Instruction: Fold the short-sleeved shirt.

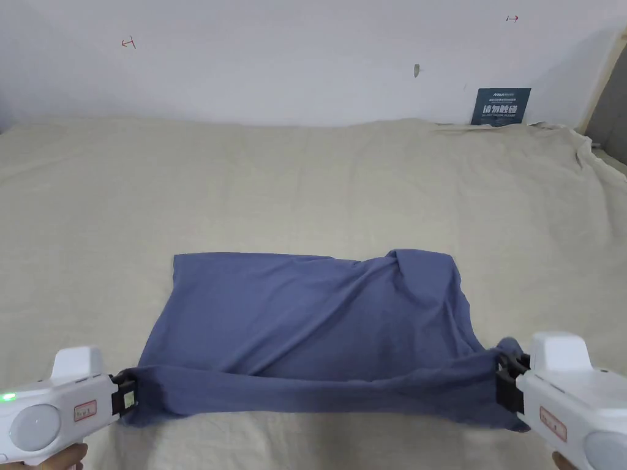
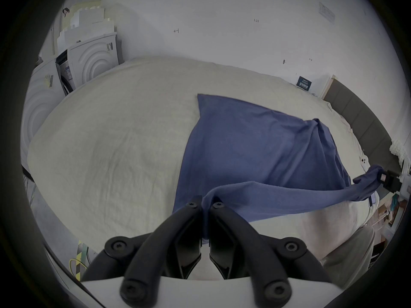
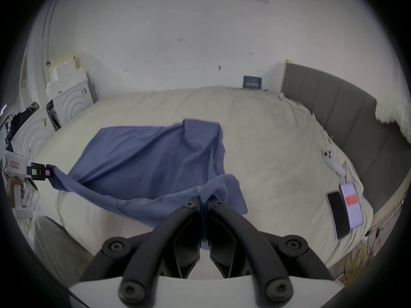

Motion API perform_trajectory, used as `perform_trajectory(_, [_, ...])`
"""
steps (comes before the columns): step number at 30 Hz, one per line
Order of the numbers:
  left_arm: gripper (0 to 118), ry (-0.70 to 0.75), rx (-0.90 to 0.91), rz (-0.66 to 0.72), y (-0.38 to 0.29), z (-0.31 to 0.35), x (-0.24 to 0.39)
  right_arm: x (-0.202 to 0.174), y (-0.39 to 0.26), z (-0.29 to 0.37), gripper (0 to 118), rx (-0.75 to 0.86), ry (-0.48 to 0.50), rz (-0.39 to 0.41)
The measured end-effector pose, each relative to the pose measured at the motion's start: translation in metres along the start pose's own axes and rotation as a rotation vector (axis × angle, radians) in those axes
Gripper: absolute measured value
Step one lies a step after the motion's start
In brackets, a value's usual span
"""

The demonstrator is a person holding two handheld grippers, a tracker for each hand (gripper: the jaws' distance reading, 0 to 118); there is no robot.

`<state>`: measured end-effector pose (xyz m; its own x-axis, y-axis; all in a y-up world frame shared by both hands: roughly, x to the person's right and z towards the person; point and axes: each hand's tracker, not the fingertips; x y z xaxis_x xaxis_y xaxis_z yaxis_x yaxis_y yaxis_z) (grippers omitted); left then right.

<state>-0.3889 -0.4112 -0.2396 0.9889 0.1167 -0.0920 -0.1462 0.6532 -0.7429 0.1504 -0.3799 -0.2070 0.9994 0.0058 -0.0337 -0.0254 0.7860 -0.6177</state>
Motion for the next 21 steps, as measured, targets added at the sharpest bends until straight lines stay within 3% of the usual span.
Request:
perform_trajectory(8, [2, 0.018, 0.005, -0.061, 0.050, -0.049, 0.010, 0.001, 0.048, -0.067, 3, -0.020, 0.012, 0.042])
perform_trajectory(21, [2, 0.087, -0.121, -0.153, 0.064, -0.143, 0.017, -0.008, 0.048, -0.176, 3, -0.186, -0.031, 0.081])
